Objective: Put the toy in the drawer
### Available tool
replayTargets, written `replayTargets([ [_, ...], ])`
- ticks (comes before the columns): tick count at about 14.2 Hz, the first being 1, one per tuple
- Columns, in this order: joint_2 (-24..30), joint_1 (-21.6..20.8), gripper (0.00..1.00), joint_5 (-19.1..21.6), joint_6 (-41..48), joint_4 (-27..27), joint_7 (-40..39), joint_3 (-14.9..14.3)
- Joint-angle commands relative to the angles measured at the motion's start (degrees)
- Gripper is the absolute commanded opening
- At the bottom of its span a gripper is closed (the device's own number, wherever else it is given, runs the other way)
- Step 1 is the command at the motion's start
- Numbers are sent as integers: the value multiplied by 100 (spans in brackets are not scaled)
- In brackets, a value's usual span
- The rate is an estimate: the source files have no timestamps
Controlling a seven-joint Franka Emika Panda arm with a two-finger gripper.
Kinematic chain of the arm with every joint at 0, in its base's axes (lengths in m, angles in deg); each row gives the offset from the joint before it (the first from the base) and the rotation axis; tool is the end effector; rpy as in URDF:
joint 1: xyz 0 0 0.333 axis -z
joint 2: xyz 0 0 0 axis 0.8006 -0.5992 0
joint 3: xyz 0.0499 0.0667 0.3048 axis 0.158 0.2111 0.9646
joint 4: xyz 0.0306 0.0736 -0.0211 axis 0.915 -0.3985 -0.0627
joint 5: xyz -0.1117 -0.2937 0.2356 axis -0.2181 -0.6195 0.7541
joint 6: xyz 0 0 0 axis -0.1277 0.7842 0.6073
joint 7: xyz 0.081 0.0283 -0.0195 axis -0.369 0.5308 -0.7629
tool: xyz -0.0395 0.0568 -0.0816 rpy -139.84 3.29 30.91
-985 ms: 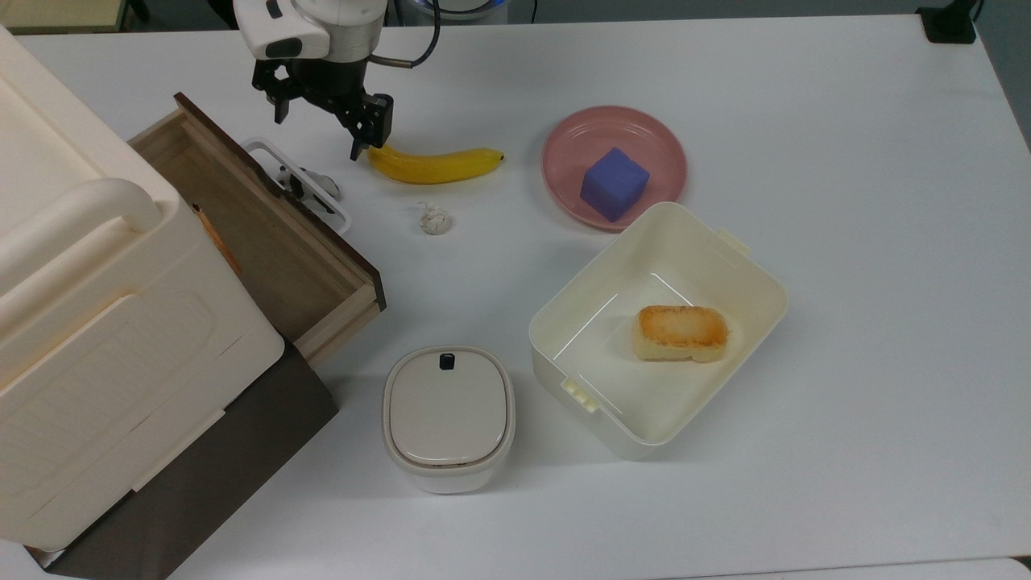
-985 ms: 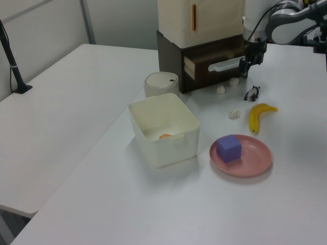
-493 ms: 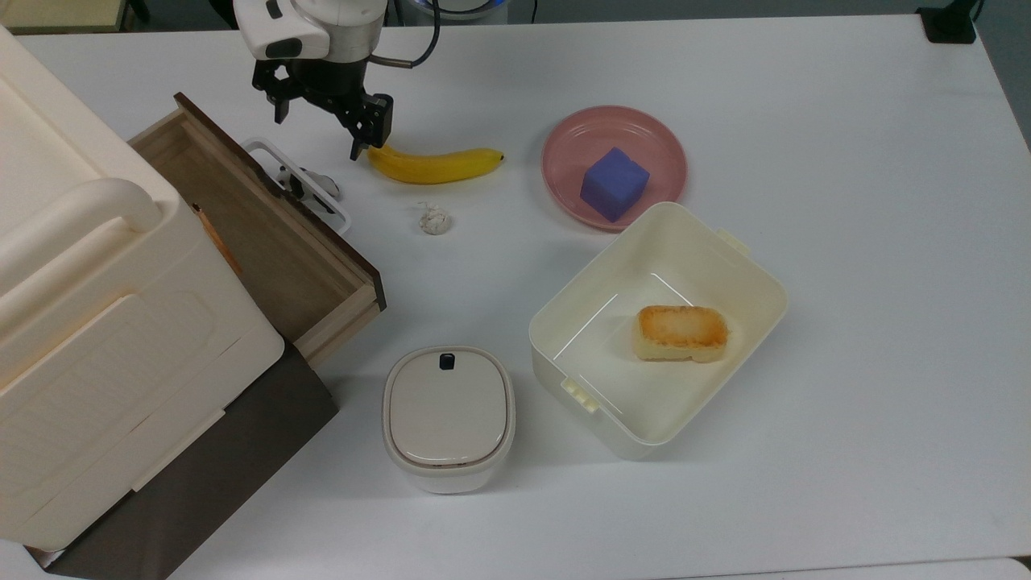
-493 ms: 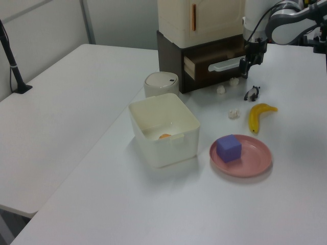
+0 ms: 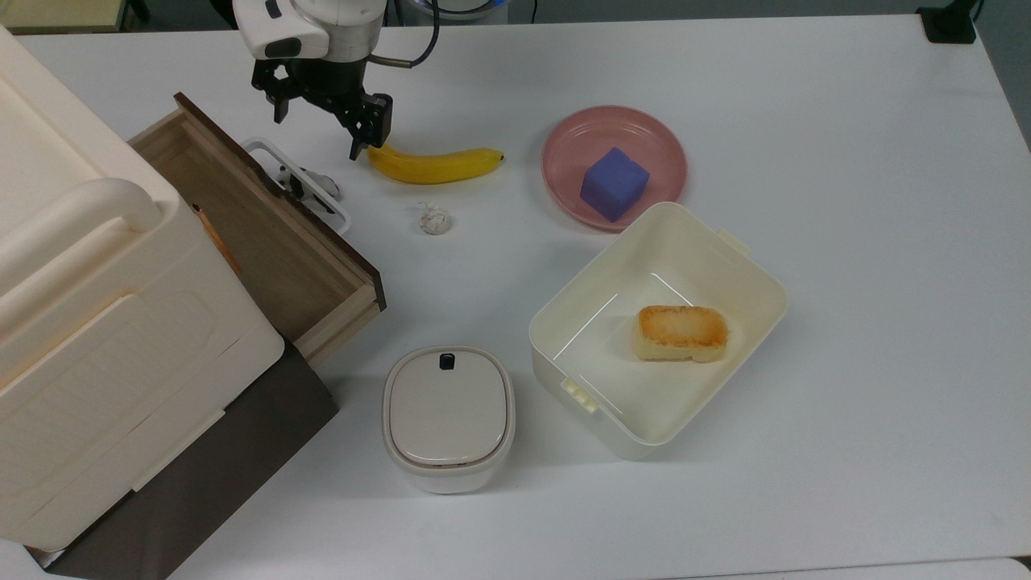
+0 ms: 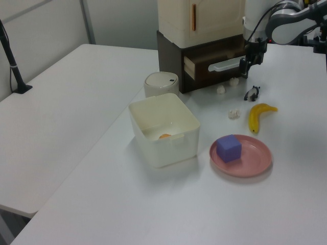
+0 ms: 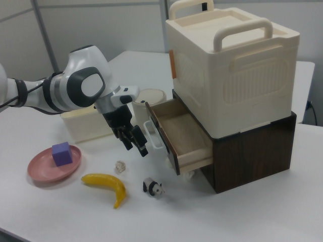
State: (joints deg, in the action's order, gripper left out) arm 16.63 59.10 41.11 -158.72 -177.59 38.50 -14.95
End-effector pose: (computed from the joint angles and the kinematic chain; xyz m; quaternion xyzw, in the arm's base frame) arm 0.5380 -0.0813 0.4285 0.9735 -0.1658 0.0536 0.1478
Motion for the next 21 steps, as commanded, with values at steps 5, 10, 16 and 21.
replayTargets([
  [5,148,-73,100,143,157,-82,-113,-81],
  [10,148,-64,100,152,157,-73,-105,-81],
  [16,183,-55,100,292,594,321,-113,-73],
  [21,165,-55,100,495,877,490,-298,-73],
])
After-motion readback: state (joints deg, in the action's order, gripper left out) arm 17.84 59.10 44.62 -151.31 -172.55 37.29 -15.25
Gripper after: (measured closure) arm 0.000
